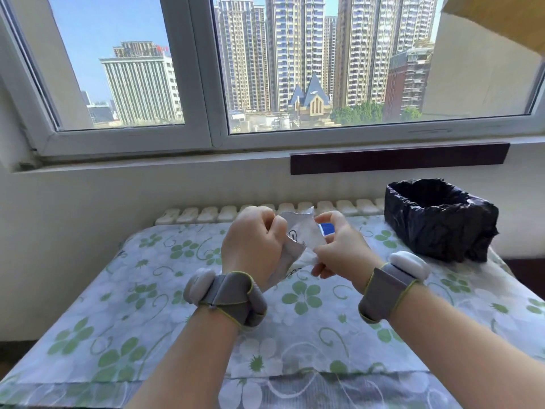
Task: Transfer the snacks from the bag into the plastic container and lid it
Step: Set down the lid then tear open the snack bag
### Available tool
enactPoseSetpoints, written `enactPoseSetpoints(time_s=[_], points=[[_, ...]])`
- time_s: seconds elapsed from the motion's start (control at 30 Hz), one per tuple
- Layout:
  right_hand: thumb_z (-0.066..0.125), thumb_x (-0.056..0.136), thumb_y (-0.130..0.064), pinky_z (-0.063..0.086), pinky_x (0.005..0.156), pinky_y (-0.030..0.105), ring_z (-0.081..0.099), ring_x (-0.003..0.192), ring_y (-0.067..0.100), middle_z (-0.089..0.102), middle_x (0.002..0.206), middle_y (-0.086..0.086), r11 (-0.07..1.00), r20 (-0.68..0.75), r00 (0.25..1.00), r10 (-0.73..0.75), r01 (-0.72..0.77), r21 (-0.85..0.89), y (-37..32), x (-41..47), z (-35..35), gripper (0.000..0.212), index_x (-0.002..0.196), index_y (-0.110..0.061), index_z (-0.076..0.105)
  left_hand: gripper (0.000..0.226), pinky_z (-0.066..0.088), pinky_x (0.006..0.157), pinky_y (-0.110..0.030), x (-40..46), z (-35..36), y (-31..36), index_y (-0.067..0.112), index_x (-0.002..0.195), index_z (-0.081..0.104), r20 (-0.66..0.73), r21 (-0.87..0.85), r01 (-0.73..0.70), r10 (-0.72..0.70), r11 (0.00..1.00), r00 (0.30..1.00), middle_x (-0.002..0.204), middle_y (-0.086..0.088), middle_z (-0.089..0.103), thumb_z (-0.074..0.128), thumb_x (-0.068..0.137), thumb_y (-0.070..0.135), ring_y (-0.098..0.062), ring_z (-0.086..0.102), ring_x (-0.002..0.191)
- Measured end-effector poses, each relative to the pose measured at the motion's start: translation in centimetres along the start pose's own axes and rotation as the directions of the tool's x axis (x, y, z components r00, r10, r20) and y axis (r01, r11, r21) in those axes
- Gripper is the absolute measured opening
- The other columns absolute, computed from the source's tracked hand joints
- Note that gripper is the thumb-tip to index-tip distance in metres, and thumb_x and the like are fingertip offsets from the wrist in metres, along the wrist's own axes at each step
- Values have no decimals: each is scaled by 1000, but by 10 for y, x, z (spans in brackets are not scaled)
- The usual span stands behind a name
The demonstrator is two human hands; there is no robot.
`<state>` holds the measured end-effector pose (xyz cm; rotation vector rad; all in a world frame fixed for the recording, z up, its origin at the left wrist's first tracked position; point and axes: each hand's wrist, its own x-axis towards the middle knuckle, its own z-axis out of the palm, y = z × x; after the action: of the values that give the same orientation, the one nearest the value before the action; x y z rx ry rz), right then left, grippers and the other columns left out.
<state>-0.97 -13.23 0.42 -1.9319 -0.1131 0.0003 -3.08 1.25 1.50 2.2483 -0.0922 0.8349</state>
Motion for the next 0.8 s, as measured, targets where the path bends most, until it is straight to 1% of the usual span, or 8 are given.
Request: enactPoseSetpoints(time_s=[0.17,0.3,0.37,0.43,0.5,0.57,0.7,0.8], points=[[52,78,-8,55,51,30,62,59,21,67,90,15,988,16,998,64,-61,-143,9,2,-2,40,115,-21,42,31,37,69,-29,-1,2,3,6,65,58,-15,11,-34,34,999,999,89,-2,54,50,87,25,-16,49,82],[64,77,-16,54,67,36,60,70,19,62,79,3,967,-107,986,-132,104,-233,7,-1,-4,52,123,-24,39,31,36,76,-24,-2,4,3,8,62,61,17,-53,-50,51,997,999,106,3,60,52,85,27,-11,53,100],[67,75,-16,51,76,36,59,81,21,63,82,4,950,-119,973,-196,159,-270,4,0,-4,62,129,-25,38,32,41,77,-29,-4,3,5,12,56,56,40,-74,-54,57,996,998,100,1,68,48,82,30,-13,55,93],[65,77,-16,53,80,43,61,83,23,65,84,5,955,-129,968,-214,180,-235,3,3,-2,61,131,-26,39,31,46,74,-36,-6,2,7,18,53,49,46,-84,-52,56,995,997,84,0,68,46,81,31,-18,56,81],[62,79,-16,54,77,49,63,82,26,67,86,9,964,-156,964,-214,183,-195,6,9,0,55,130,-26,43,31,46,71,-42,-7,2,8,13,56,50,30,-77,-61,63,995,998,71,-2,63,45,80,32,-20,54,76],[57,79,-12,56,73,48,62,75,27,67,89,14,973,-160,970,-180,152,-175,11,13,0,52,128,-26,46,33,44,68,-40,-5,1,8,9,58,49,7,-56,-76,76,996,997,65,-3,57,46,83,32,-22,51,73],[49,77,1,50,57,34,53,58,20,66,93,19,985,-120,984,-131,115,-130,19,12,-4,59,127,-29,46,39,25,58,-27,-1,-2,3,14,54,37,-57,-45,-80,77,996,995,57,4,40,52,89,22,-12,40,60],[50,79,1,44,50,27,55,57,20,67,90,18,988,-90,988,-126,117,-100,23,11,-4,59,128,-29,43,43,20,56,-23,1,-1,0,19,52,31,-93,-37,-78,74,996,993,56,5,37,53,89,19,-7,38,56]])
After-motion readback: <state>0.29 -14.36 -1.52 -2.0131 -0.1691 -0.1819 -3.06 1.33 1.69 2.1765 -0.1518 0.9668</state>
